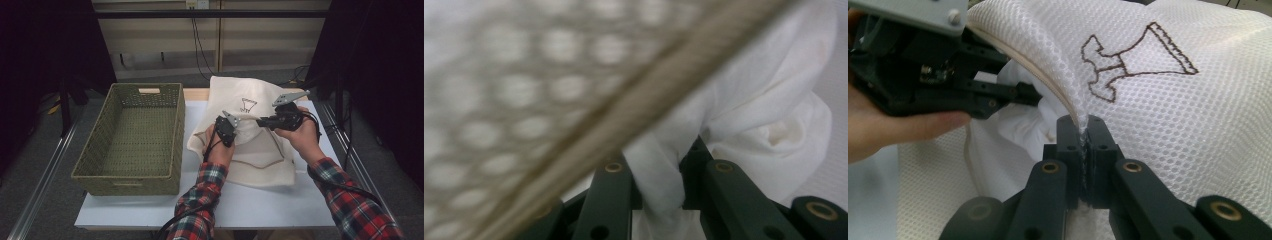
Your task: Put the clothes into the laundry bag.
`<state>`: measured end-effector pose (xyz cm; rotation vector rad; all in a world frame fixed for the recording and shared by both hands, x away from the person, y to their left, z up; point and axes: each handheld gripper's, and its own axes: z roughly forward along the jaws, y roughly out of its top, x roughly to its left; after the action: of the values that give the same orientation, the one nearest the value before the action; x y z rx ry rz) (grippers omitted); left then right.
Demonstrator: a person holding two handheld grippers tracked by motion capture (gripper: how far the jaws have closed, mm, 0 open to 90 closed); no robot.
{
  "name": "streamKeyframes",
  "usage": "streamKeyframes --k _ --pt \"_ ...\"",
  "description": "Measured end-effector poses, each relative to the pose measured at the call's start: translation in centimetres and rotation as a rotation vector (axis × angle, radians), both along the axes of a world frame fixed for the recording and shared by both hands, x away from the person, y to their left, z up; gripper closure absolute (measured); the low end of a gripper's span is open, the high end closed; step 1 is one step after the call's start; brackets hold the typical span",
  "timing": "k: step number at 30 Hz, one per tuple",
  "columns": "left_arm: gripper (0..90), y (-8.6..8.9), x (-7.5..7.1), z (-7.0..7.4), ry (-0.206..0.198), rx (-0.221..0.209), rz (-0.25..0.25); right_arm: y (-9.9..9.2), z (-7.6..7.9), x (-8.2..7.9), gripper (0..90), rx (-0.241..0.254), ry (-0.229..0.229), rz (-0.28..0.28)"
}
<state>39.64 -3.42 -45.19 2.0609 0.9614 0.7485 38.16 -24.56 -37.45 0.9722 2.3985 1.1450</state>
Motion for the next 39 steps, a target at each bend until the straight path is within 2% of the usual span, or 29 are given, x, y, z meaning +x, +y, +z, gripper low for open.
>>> streamKeyframes --k 3,6,10,12,15,17,20,22,24,27,30,33,35,36,37,39 --pt "78.2 0.4 0.1 -0.3 0.011 -0.021 0.018 0.4 0.0 0.0 87.4 -0.006 -0.001 0.016" --pt "75.4 0.5 -0.2 -0.6 0.026 -0.052 0.002 0.7 -0.1 0.0 87.4 -0.010 0.005 0.019" --pt "65.8 0.8 -0.5 -0.7 0.061 -0.099 -0.002 0.7 -0.2 0.0 87.4 -0.013 0.003 0.019" --pt "60.6 1.0 -0.8 -0.7 0.067 -0.099 -0.005 0.8 -0.3 0.0 87.4 -0.013 0.007 0.022" --pt "48.5 1.3 -1.2 -0.6 0.073 -0.123 -0.017 1.0 -0.5 -0.1 87.4 -0.022 0.007 0.031" --pt "45.6 1.4 -1.3 -0.5 0.086 -0.133 -0.029 1.1 -0.6 -0.1 87.3 -0.021 0.010 0.032" --pt "41.4 1.7 -1.6 -0.4 0.098 -0.167 -0.021 1.2 -0.7 -0.1 87.3 -0.020 0.011 0.031" --pt "38.9 1.9 -1.8 -0.3 0.092 -0.155 -0.031 1.2 -0.7 -0.1 87.2 -0.018 0.019 0.036" --pt "36.6 2.0 -2.1 -0.2 0.093 -0.162 -0.035 1.3 -0.7 -0.1 87.2 -0.023 0.017 0.035" --pt "35.2 2.0 -2.3 -0.1 0.098 -0.152 -0.043 1.3 -0.5 -0.1 87.2 -0.021 0.013 0.035" --pt "34.5 2.0 -2.6 0.1 0.104 -0.162 -0.039 1.2 -0.5 -0.1 87.2 -0.029 0.018 0.031" --pt "33.6 2.3 -2.7 0.5 0.106 -0.137 -0.048 1.0 -0.5 -0.1 87.3 -0.023 0.012 0.037" --pt "33.8 2.5 -2.8 0.6 0.110 -0.143 -0.039 1.0 -0.6 0.0 87.3 -0.021 0.013 0.033" --pt "34.9 2.6 -2.8 0.6 0.108 -0.153 -0.030 1.0 -0.6 -0.1 87.3 -0.023 0.019 0.027" --pt "37.8 2.8 -2.8 0.7 0.111 -0.137 -0.032 0.9 -0.7 0.0 87.3 -0.019 0.019 0.032" --pt "43.3 2.9 -2.8 0.6 0.127 -0.142 -0.051 0.8 -0.7 0.0 87.3 -0.016 0.013 0.035"
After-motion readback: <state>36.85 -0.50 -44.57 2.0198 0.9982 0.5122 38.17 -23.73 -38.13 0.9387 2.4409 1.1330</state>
